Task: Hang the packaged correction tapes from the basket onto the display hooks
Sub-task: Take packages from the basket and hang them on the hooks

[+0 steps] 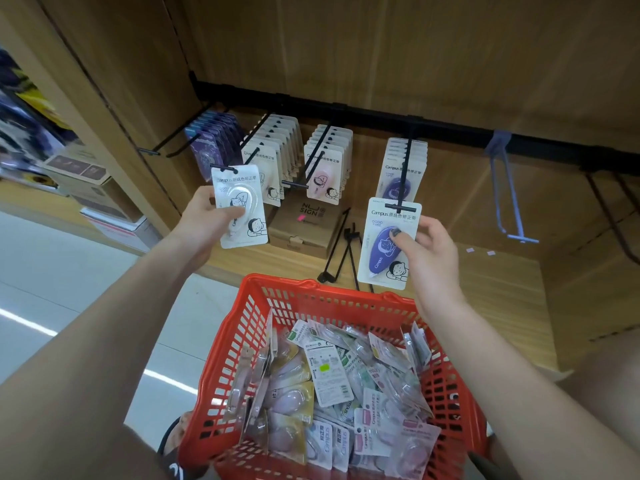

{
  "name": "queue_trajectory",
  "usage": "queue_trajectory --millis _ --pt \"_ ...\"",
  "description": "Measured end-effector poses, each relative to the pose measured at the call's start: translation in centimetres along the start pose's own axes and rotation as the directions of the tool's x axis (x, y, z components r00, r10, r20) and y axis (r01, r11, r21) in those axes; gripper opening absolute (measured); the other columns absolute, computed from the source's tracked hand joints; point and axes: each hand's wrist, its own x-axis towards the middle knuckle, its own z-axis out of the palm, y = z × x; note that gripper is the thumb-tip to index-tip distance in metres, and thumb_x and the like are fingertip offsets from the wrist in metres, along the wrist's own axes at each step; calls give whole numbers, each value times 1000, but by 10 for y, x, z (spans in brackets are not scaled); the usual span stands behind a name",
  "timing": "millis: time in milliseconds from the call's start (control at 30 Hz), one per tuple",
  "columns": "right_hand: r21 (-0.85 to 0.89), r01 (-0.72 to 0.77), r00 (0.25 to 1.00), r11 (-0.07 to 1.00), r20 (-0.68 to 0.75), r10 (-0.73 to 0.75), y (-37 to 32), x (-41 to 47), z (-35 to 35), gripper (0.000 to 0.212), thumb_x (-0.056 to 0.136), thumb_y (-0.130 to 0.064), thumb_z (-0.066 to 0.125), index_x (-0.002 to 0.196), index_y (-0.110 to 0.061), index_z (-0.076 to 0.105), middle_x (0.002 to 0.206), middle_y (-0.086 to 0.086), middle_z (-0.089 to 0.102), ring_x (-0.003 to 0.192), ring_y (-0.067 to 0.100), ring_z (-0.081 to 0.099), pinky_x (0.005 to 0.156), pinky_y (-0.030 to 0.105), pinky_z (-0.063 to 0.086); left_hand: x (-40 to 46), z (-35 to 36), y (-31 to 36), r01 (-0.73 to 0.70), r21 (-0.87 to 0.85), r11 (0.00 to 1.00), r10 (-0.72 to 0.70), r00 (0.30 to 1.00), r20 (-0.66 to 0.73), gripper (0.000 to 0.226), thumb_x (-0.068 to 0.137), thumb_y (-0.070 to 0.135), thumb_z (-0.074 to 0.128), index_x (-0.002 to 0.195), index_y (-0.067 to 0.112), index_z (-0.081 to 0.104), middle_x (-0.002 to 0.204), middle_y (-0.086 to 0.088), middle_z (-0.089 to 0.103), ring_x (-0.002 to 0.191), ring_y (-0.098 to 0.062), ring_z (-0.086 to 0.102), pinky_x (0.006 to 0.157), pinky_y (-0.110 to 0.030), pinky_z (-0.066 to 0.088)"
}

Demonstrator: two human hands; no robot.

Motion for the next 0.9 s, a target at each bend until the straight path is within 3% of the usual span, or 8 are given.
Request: queue_trajectory --millis 67,200,400,533,667,800,900 --pt "7 9 1000 1000 -5 -9 1 -1 1 18 100 -9 66 112 -22 64 98 -8 81 91 11 78 81 35 60 3 2 -2 10 1 1000 -10 1000 -1 36 98 9 69 127 19 51 104 7 71 73 0 74 59 -23 55" --pt "8 13 1000 1000 2 -13 1 0 2 18 100 -8 65 111 -22 64 99 -7 81 92 12 78 82 34 60 10 5 -5 14 8 1000 -14 1000 3 40 98 9 68 133 18 50 107 8 70 88 -8 72 67 -27 55" --pt "-18 55 998 998 -28 -55 1 -1 5 22 100 -4 63 109 -25 64 99 -5 81 86 8 77 64 16 55 24 12 -10 -15 109 994 13 1000 21 49 102 14 65 144 22 42 120 3 66 92 -7 69 68 -27 54" --pt "2 77 996 997 -44 -77 2 -3 6 24 100 -1 61 117 -17 65 104 -2 80 88 7 77 63 13 53 32 20 -11 -28 157 987 23 999 34 60 104 16 62 154 26 31 126 2 66 100 -17 72 83 -38 59" --pt "23 73 996 997 -54 -72 4 -2 7 25 99 1 60 120 -14 65 105 -1 80 90 7 77 65 13 53 39 28 -11 -39 166 985 34 999 32 54 106 17 57 151 29 31 124 3 67 93 -8 70 68 -24 53" --pt "41 75 994 996 -88 -72 10 -2 7 25 100 0 60 118 -17 64 108 0 79 96 12 76 68 15 55 46 33 -11 -49 196 979 46 999 21 33 107 18 54 132 34 38 122 6 67 86 0 69 58 -14 51" --pt "41 72 993 997 -101 -68 14 0 7 26 101 -1 60 119 -20 64 108 -1 79 97 11 76 68 15 55 49 37 -11 -47 195 980 43 999 27 32 109 19 51 132 34 36 130 5 65 99 -10 70 70 -22 52"
